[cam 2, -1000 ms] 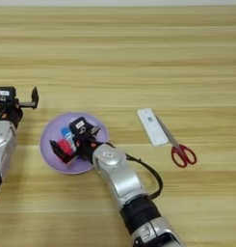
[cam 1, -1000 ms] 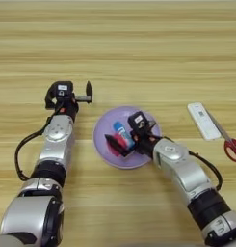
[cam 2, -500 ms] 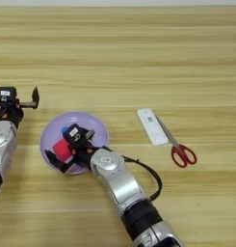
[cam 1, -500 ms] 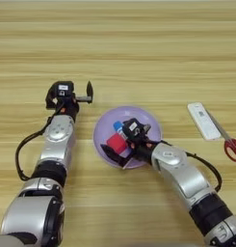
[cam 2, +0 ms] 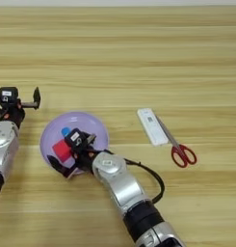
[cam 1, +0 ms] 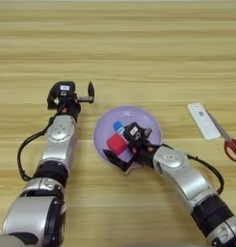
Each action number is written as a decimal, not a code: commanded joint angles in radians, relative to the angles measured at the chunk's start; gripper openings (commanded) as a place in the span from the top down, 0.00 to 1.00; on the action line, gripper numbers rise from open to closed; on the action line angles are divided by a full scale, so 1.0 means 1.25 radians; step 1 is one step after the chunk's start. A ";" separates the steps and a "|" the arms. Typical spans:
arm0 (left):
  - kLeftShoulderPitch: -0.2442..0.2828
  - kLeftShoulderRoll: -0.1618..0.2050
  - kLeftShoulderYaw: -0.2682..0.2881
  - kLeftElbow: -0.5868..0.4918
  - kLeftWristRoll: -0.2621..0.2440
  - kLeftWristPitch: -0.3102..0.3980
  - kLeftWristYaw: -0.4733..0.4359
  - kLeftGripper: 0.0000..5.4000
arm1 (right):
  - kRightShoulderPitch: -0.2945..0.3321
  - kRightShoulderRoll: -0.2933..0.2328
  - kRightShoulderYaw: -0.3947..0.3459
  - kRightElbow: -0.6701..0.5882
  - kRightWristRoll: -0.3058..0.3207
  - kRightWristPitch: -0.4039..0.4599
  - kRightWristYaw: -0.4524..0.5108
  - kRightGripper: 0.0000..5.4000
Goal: Move the objects on the table
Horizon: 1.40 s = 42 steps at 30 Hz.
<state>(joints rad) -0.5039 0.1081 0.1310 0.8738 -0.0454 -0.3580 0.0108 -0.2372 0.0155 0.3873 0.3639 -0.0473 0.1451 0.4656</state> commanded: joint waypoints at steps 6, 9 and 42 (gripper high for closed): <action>-0.014 -0.002 -0.005 -0.007 0.006 0.012 0.004 0.00 | -0.015 0.001 0.004 0.039 -0.013 -0.009 0.003 0.00; -0.014 -0.002 -0.005 -0.007 0.006 0.012 0.004 0.00 | -0.019 0.003 0.005 0.048 -0.015 -0.013 0.005 0.00; -0.015 -0.003 -0.005 -0.008 0.006 0.013 0.004 0.00 | -0.031 0.009 0.008 0.085 -0.016 -0.020 0.008 0.12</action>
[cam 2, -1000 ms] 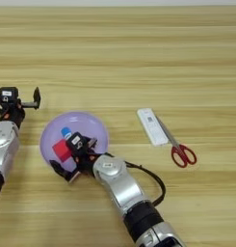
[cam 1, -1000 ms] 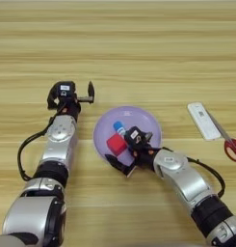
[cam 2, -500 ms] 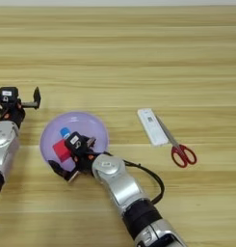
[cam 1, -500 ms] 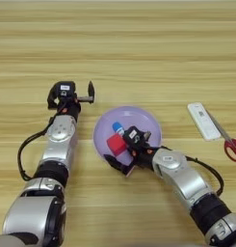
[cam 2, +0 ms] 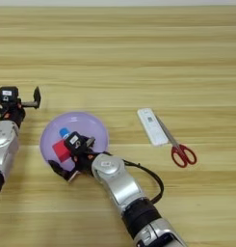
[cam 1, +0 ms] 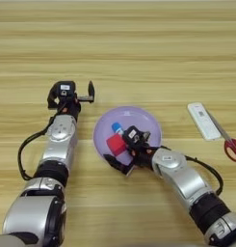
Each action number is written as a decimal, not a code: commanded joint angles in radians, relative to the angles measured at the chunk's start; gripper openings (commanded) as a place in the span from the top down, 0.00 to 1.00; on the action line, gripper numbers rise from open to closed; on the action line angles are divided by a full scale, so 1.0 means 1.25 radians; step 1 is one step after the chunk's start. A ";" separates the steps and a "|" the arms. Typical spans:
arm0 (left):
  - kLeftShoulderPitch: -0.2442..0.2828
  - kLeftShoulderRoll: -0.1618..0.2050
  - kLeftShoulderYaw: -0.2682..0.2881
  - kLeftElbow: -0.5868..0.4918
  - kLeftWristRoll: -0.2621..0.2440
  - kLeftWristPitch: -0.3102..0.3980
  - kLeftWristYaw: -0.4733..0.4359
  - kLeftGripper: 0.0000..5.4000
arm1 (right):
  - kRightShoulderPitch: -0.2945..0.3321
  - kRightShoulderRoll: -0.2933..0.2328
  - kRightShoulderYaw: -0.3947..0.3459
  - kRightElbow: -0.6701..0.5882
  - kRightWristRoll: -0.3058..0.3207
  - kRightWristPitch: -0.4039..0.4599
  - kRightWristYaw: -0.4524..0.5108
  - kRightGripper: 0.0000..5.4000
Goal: Move the objects on the table
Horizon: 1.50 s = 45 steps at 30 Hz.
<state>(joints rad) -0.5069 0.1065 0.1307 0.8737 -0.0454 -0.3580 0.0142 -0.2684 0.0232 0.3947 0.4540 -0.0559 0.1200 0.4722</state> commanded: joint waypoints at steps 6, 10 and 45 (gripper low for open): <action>-0.012 -0.001 -0.005 -0.009 0.006 0.013 0.001 0.00 | -0.008 0.003 0.002 0.017 -0.010 -0.002 0.001 0.24; -0.011 -0.002 -0.005 -0.010 0.006 0.013 0.001 0.00 | -0.008 0.003 0.001 0.019 -0.011 -0.004 0.000 0.33; -0.010 -0.006 -0.006 -0.017 0.008 0.015 0.003 0.00 | -0.006 -0.006 -0.009 0.006 -0.009 -0.024 -0.008 0.58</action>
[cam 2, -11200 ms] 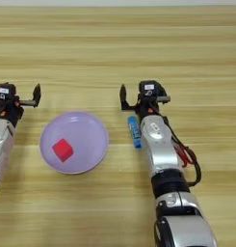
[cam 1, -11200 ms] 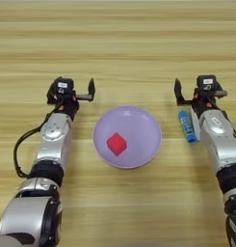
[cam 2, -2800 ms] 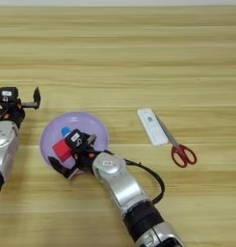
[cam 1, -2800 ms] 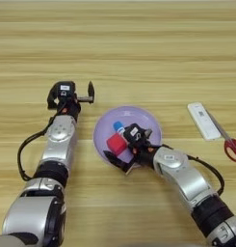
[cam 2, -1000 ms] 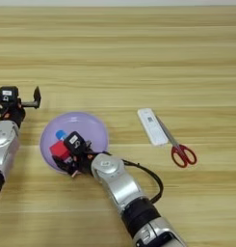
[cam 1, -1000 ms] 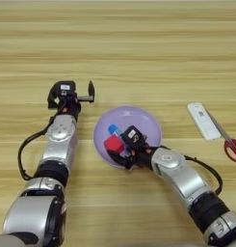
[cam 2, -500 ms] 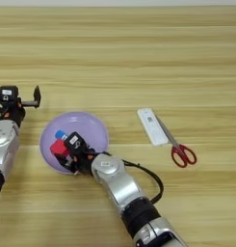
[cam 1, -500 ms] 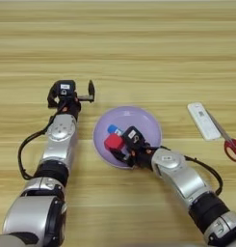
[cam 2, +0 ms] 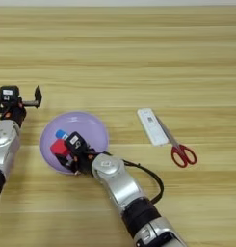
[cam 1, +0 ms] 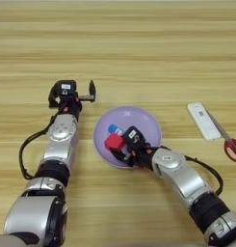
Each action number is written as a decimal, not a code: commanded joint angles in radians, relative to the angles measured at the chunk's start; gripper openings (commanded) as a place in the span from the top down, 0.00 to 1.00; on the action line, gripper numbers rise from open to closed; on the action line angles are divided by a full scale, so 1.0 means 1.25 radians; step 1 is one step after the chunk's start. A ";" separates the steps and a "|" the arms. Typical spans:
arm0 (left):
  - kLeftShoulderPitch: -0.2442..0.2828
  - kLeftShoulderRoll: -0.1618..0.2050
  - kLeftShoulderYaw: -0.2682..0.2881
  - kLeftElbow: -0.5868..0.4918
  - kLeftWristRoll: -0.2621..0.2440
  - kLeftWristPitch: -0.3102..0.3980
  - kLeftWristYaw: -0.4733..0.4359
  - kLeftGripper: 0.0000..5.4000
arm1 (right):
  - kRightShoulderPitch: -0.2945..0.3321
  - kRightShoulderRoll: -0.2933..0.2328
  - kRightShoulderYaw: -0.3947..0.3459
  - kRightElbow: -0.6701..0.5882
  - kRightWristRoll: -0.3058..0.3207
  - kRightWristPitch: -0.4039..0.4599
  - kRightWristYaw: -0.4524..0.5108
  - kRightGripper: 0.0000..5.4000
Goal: Move the objects on the table
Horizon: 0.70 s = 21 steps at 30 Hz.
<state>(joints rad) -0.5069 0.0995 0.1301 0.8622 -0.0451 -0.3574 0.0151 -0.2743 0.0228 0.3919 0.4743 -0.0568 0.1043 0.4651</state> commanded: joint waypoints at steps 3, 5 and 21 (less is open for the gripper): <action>-0.009 -0.001 -0.006 -0.008 0.008 0.014 0.004 0.00 | 0.002 -0.010 -0.013 -0.024 -0.006 -0.019 -0.004 0.58; -0.009 -0.003 -0.007 -0.009 0.009 0.014 0.005 0.00 | 0.004 -0.012 -0.019 -0.037 -0.002 -0.019 -0.005 0.58; -0.007 -0.006 -0.013 -0.017 0.009 0.016 0.012 0.00 | 0.001 -0.026 -0.108 -0.139 0.046 0.024 -0.021 0.58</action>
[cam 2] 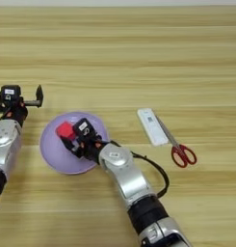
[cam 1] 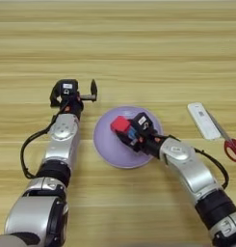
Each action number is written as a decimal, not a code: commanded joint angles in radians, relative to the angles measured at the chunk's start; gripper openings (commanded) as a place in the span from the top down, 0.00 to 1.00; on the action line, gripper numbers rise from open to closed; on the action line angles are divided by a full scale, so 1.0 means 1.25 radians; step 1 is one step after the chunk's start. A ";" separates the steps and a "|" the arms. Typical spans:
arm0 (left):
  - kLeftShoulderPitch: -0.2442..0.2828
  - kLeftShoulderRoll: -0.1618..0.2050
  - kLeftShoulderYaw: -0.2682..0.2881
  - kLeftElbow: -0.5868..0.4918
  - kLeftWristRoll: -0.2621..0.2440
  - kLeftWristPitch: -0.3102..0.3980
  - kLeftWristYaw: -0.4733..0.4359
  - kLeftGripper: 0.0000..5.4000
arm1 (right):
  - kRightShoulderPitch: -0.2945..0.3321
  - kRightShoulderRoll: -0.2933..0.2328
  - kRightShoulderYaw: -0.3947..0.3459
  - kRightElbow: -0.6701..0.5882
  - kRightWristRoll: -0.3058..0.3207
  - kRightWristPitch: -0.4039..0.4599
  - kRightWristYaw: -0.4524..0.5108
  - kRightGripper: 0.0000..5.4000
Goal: Move the objects on the table
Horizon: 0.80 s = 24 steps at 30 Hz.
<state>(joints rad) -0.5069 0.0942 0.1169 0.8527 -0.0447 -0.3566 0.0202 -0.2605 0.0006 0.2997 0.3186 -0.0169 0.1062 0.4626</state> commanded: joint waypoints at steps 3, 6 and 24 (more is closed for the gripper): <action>-0.007 -0.002 -0.003 -0.010 0.008 0.016 0.009 0.00 | -0.021 -0.014 -0.068 -0.015 0.019 0.033 -0.046 0.58; -0.007 -0.002 -0.004 -0.011 0.008 0.016 0.009 0.00 | -0.034 -0.023 -0.102 -0.005 0.015 0.039 -0.084 0.58; -0.008 -0.002 -0.005 -0.011 0.007 0.018 0.011 0.00 | -0.130 -0.103 -0.207 0.203 -0.033 0.082 -0.259 0.58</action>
<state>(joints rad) -0.5069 0.0924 0.1135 0.8440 -0.0448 -0.3535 0.0318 -0.4034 -0.1271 0.0465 0.5442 -0.0552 0.1753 0.1383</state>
